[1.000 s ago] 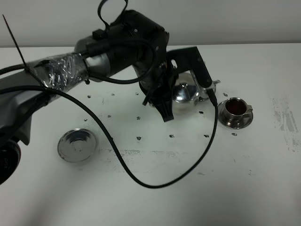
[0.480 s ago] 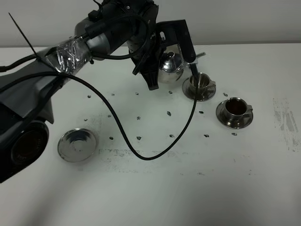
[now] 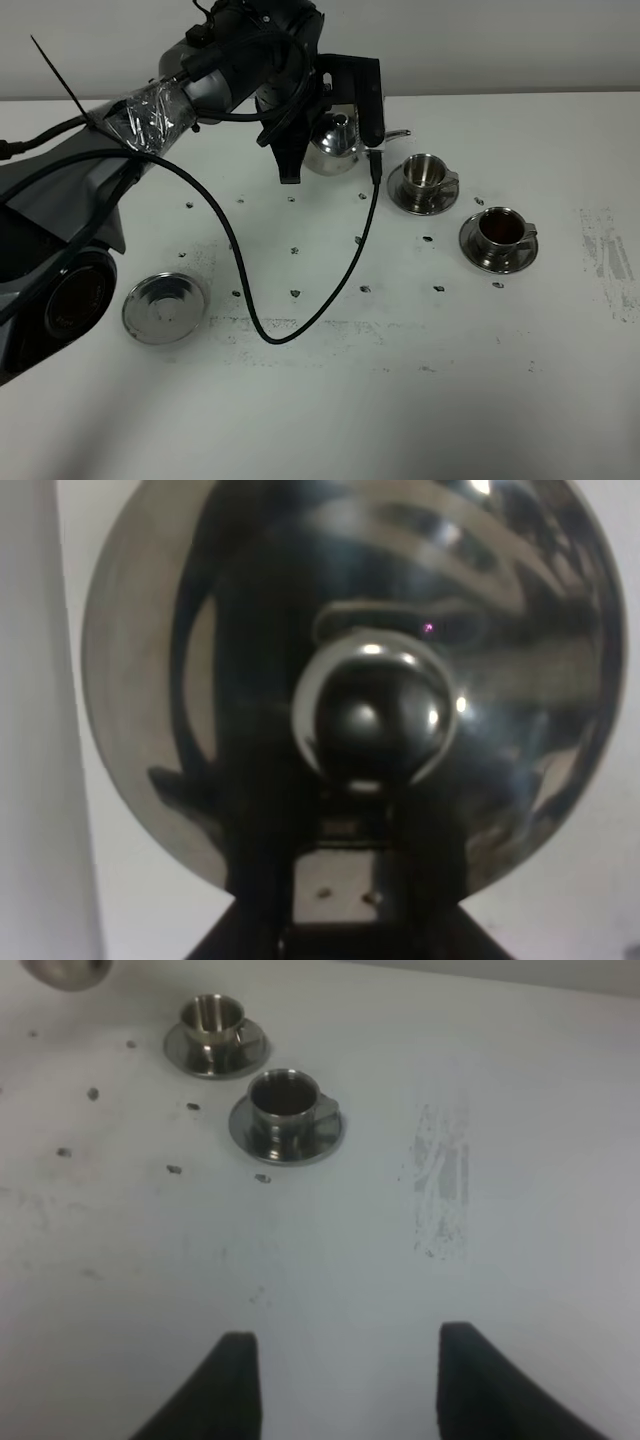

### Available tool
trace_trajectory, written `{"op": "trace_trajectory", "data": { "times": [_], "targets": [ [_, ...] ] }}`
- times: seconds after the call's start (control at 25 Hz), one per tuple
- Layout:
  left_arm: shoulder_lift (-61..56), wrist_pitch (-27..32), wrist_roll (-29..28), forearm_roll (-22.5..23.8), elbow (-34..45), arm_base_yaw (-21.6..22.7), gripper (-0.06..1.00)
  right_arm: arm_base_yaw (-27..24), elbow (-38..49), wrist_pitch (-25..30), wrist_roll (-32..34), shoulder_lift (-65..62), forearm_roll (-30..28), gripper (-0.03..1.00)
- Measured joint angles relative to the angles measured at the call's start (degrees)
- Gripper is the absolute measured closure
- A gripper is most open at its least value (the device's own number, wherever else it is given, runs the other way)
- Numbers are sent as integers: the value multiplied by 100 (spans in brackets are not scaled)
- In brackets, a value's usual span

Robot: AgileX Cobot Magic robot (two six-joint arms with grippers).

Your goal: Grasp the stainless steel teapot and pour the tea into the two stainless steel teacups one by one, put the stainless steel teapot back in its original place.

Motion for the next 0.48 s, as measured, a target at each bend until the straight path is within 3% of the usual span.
{"op": "trace_trajectory", "data": {
  "times": [0.48],
  "targets": [
    [169,-301,370,322,0,-23,76,0,0,0,0,0,0,55]
  ]
}}
